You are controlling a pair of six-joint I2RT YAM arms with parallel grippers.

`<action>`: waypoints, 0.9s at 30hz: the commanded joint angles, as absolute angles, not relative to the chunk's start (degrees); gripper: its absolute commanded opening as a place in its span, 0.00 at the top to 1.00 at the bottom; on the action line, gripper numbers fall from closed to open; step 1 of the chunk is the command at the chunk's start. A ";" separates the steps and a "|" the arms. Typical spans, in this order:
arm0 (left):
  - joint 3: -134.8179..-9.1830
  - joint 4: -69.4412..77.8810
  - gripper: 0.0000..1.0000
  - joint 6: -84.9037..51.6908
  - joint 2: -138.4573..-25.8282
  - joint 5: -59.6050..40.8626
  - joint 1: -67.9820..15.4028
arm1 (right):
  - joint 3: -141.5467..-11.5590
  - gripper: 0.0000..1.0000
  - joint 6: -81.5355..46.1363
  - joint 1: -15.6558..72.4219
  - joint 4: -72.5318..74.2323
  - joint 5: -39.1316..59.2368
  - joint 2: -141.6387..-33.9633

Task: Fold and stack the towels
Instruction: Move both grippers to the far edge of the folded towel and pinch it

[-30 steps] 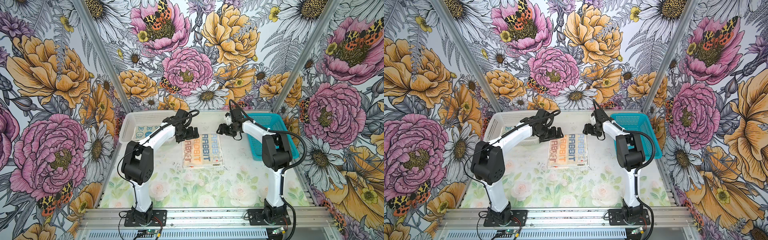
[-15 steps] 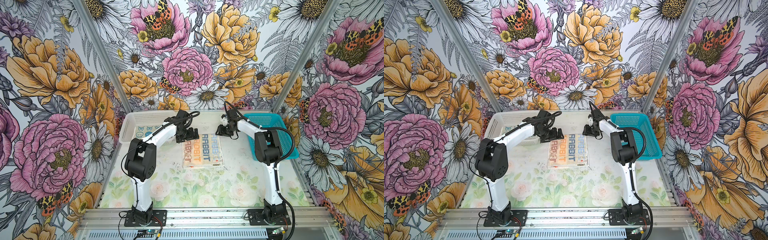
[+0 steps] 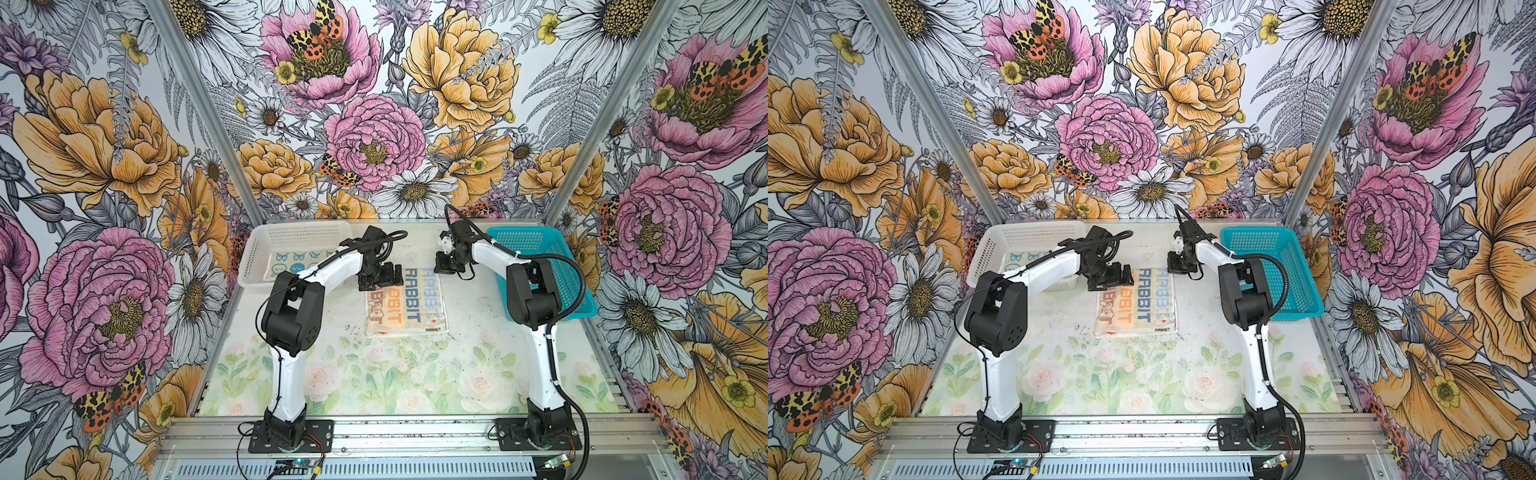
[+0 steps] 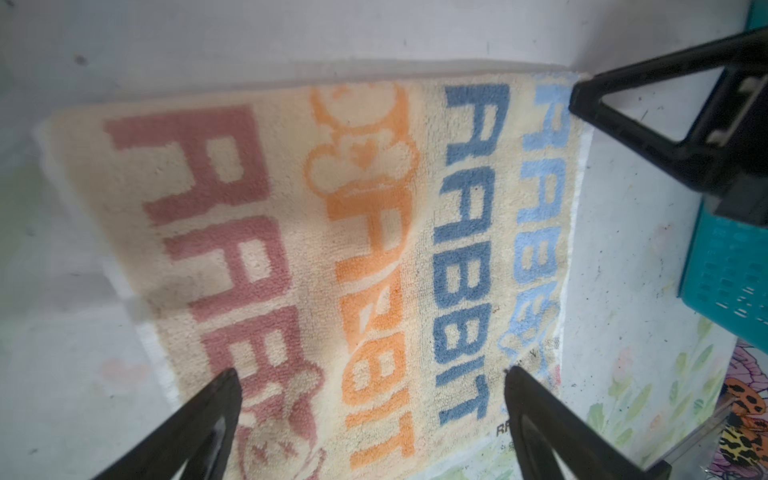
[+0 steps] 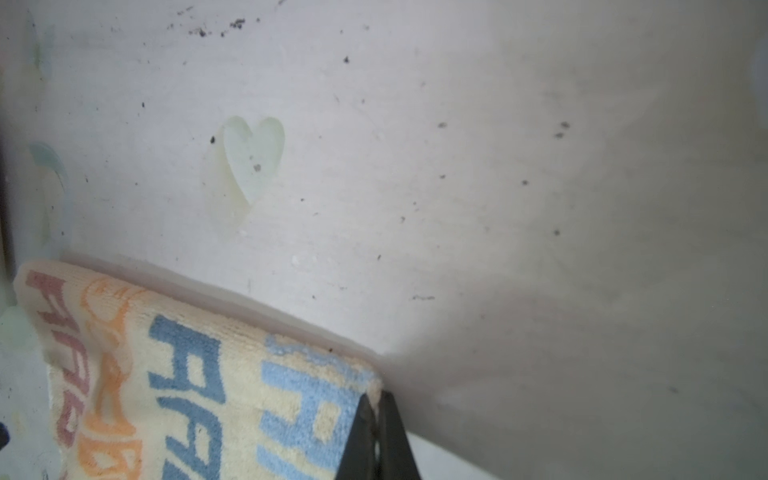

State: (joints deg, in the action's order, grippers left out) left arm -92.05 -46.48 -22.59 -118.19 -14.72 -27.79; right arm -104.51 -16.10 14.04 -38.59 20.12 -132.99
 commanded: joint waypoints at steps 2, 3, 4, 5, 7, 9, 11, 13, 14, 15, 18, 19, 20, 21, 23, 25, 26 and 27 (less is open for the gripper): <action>-95.51 -46.29 0.01 -24.29 -123.36 -16.64 -33.20 | -108.31 1.00 -11.78 11.82 -42.59 16.43 -134.90; -96.46 -46.25 0.01 -24.66 -124.36 -16.83 -34.17 | -109.24 1.00 -11.04 11.38 -43.28 16.14 -135.07; -97.54 -46.32 0.01 -24.87 -125.24 -17.13 -35.01 | -110.16 1.00 -10.34 10.93 -43.96 15.58 -135.24; -98.47 -46.26 0.01 -25.12 -125.85 -17.44 -35.45 | -110.95 1.00 -9.64 10.55 -44.48 15.43 -135.45; -100.71 -46.29 0.01 -25.42 -126.96 -18.17 -35.70 | -113.12 1.00 -7.94 9.99 -45.73 16.05 -135.92; -102.77 -46.53 0.01 -25.36 -126.96 -17.96 -34.81 | -115.10 1.00 -6.60 9.79 -46.85 16.24 -136.30; -104.73 -46.94 0.01 -25.06 -126.41 -16.94 -32.73 | -116.33 1.00 -5.85 9.90 -47.52 16.59 -136.34; -107.34 -48.02 0.01 -24.32 -126.43 -15.62 -30.50 | -116.80 1.00 -5.61 9.90 -47.55 16.98 -136.16; -108.88 -48.51 0.01 -23.76 -126.81 -15.36 -29.30 | -116.92 1.00 -5.49 9.92 -47.55 17.48 -136.06; -110.14 -49.04 0.01 -23.21 -127.25 -14.90 -28.20 | -116.96 1.00 -5.32 9.93 -47.55 17.91 -135.97; -113.63 -50.82 0.01 -20.71 -129.11 -10.89 -25.94 | -116.92 1.00 -4.85 10.09 -47.55 18.89 -135.73; -114.40 -51.13 0.01 -20.17 -129.79 -9.58 -25.32 | -116.96 1.00 -4.77 10.18 -47.55 18.90 -135.68; -115.49 -51.65 0.02 -19.60 -130.83 -8.55 -24.70 | -116.97 1.00 -4.74 10.27 -47.47 19.04 -135.68; -116.71 -52.31 0.04 -19.11 -132.08 -8.12 -24.13 | -116.98 1.00 -4.74 10.42 -47.46 19.31 -135.68; -118.85 -53.96 0.11 -18.29 -134.18 -7.13 -23.39 | -117.16 1.00 -4.75 10.60 -47.46 19.59 -135.70; -119.90 -54.94 0.16 -17.32 -135.43 -6.84 -23.20 | -117.25 1.00 -4.75 10.70 -47.46 19.61 -135.64; -120.13 -55.18 0.18 -16.94 -135.76 -6.64 -23.20 | -117.27 1.00 -4.71 10.65 -47.46 19.60 -135.61; -120.20 -55.28 0.21 -16.70 -136.04 -6.58 -23.14 | -117.26 1.00 -4.75 10.60 -47.46 19.48 -135.59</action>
State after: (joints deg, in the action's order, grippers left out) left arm -119.37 -51.92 -19.14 -134.28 -8.67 -22.50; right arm -115.57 -5.87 10.22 -47.20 18.52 -135.15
